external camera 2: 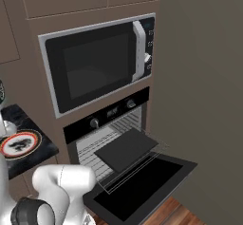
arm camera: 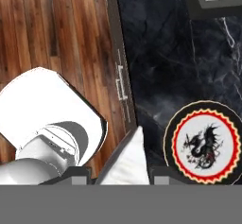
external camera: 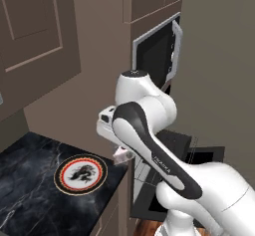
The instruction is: Take the baked cake out of the oven and place it on the plate for cooling. Then close the oven door.
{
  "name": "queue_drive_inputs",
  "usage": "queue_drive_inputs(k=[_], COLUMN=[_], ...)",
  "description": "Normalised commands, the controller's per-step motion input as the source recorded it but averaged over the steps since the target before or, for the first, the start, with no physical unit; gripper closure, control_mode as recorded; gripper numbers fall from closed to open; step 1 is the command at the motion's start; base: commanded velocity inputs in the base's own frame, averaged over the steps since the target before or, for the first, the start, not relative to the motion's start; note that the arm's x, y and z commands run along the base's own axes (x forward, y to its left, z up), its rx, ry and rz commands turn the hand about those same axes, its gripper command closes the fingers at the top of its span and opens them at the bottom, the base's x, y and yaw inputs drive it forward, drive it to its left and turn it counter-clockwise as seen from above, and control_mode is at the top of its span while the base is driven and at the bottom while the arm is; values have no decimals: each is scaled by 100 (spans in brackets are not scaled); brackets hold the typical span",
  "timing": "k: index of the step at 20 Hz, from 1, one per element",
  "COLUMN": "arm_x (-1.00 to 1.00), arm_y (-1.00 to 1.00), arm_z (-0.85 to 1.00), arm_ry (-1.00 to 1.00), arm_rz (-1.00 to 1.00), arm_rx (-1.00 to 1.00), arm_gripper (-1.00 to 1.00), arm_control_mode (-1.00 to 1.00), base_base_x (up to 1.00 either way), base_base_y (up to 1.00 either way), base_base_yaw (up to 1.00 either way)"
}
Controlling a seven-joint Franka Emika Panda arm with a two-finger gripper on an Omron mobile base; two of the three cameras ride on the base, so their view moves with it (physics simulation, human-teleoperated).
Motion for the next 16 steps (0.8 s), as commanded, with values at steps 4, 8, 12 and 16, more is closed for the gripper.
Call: queue_drive_inputs(k=[4, 8, 12, 16], arm_x=[25, 28, 28, 42], arm_y=[46, 36, 33, 26], arm_z=[-46, -35, -29, -32], arm_ry=[2, 1, 0, 0], arm_rz=[0, 0, 0, 0], arm_rx=[-3, -3, -5, -7], arm_gripper=[100, 100, 100, 100], arm_control_mode=[-100, -100, -100, -100], base_base_x=[0, 0, 0, 0], base_base_y=[0, 0, 0, 0], base_base_yaw=[0, 0, 0, 0])
